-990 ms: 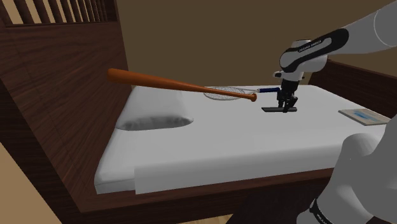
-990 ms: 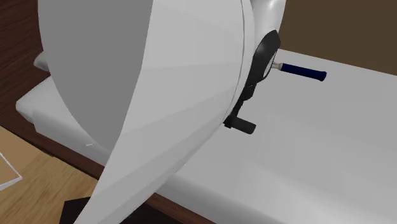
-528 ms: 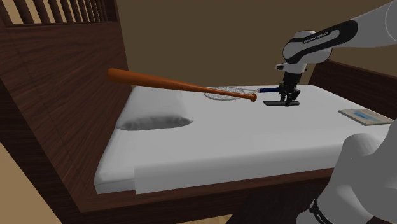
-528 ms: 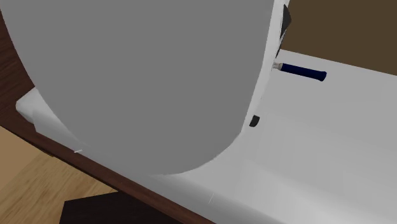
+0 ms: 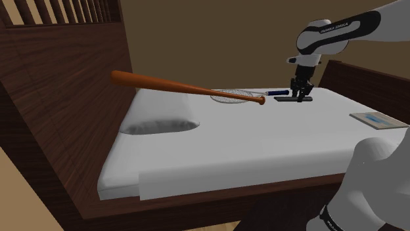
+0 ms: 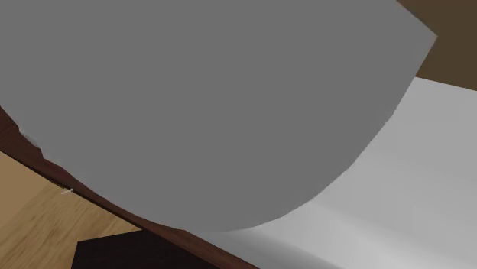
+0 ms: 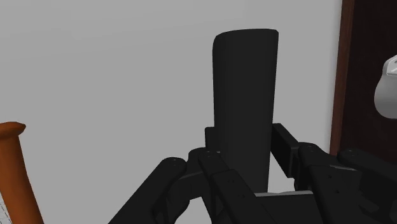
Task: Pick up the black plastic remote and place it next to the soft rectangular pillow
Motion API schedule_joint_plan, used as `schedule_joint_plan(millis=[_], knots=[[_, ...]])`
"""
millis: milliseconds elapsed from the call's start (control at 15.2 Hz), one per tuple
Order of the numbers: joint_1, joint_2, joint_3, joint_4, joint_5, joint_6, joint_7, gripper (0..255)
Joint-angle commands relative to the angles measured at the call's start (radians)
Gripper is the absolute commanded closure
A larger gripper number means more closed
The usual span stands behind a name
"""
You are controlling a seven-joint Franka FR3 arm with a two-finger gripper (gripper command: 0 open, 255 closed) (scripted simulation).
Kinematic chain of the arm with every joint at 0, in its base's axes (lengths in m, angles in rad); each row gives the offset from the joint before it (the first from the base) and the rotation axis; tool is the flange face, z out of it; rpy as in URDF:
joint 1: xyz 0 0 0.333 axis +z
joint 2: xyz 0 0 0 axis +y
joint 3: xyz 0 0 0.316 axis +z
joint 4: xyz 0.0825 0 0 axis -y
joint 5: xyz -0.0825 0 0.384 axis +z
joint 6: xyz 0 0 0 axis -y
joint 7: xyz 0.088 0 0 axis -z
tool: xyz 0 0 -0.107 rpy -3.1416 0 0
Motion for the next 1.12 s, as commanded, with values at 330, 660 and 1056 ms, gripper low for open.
schedule_joint_plan(millis=[330,660,1056], knots=[[0.0,-0.014,0.023,0.083,0.0,-0.095,0.003,255],[0.009,-0.07,0.122,0.027,-0.013,-0.102,0.123,255],[0.044,-0.105,0.242,-0.03,0.007,-0.099,0.28,255]])
